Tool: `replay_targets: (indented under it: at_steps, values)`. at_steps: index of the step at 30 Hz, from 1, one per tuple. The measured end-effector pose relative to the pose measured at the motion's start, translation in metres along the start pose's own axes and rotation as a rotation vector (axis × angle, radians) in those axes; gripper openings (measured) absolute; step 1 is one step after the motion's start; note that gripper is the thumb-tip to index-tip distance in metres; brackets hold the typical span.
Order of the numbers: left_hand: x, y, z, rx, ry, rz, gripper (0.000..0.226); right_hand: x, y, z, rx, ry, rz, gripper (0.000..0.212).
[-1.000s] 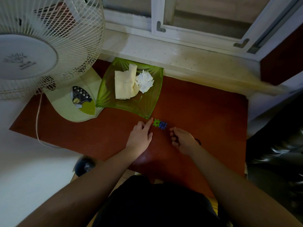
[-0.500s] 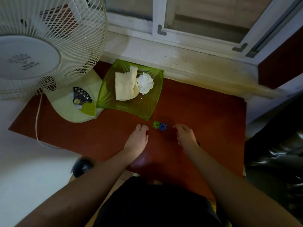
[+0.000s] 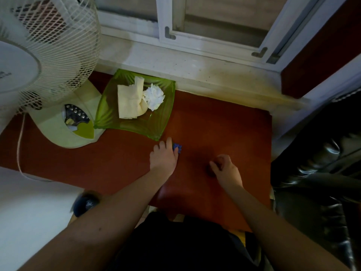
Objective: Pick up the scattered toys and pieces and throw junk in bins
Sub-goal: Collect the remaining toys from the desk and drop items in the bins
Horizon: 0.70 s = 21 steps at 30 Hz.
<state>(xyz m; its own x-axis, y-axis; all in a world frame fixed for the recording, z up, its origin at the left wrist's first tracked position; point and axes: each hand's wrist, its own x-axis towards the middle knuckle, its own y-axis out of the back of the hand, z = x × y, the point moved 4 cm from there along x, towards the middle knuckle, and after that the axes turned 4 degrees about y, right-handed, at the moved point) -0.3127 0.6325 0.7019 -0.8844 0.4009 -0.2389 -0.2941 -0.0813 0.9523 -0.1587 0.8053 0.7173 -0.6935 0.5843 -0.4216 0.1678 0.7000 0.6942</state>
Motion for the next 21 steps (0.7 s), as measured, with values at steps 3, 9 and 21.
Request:
replay_targets:
  at_steps: [3,9,21]
  values:
    - [0.009,-0.001,0.005,0.053,0.055,-0.032,0.056,0.0,-0.004,0.01,-0.157,0.02,-0.054,0.062]
    - [0.027,0.006,0.013,-0.01,0.161,-0.186,0.05,0.003,-0.008,0.012,-0.303,0.072,-0.083,0.067]
    - [0.006,-0.001,0.019,-0.178,0.016,-0.169,0.042,0.014,-0.005,0.016,-0.299,0.185,-0.166,0.032]
